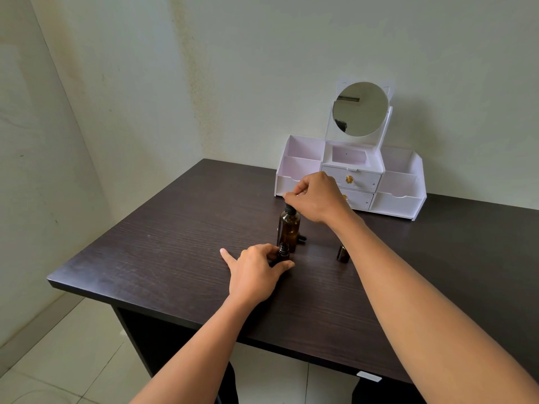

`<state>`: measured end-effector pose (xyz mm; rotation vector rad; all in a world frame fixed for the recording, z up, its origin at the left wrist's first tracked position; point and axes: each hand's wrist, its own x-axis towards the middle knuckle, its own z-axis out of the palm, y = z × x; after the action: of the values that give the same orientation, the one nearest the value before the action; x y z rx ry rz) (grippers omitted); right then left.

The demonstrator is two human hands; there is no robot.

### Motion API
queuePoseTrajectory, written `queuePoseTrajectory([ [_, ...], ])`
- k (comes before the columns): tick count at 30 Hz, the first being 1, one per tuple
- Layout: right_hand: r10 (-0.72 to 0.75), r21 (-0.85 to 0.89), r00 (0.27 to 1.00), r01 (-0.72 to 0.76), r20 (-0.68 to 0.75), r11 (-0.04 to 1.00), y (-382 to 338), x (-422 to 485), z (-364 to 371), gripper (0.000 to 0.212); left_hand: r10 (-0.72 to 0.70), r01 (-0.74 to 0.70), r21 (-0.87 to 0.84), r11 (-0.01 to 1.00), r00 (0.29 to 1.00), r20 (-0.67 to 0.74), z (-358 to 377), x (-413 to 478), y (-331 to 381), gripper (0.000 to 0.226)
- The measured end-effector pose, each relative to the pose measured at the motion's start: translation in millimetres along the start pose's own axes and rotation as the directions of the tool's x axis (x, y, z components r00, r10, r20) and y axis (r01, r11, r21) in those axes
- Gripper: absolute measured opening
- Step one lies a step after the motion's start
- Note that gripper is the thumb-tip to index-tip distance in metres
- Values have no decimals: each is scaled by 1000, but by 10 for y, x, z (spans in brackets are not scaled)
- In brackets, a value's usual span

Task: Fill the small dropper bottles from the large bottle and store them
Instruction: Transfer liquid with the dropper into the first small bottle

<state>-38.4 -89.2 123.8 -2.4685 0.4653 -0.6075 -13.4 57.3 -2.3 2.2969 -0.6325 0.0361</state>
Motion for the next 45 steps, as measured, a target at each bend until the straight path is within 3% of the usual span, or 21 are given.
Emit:
queuePoseTrajectory([
  [21, -8, -20, 998, 9, 55, 1000, 3, 9, 13, 11, 7, -7, 7, 1000, 1000, -1, 4, -6, -1, 39],
  [29, -3, 22, 1000, 3, 10, 1000, -6, -5, -48, 37, 3, -3, 12, 1000, 1000, 5, 1, 1, -4, 40],
  [38, 39, -21, 996, -37, 82, 999, -5, -31, -46, 18, 0, 0, 3, 1000, 1000, 4, -14, -12, 19, 36],
  [45, -14, 47, 1000, 16, -26, 999, -34, 17, -93, 12, 0, 0, -4, 1000, 1000, -3, -6, -3, 8, 37],
])
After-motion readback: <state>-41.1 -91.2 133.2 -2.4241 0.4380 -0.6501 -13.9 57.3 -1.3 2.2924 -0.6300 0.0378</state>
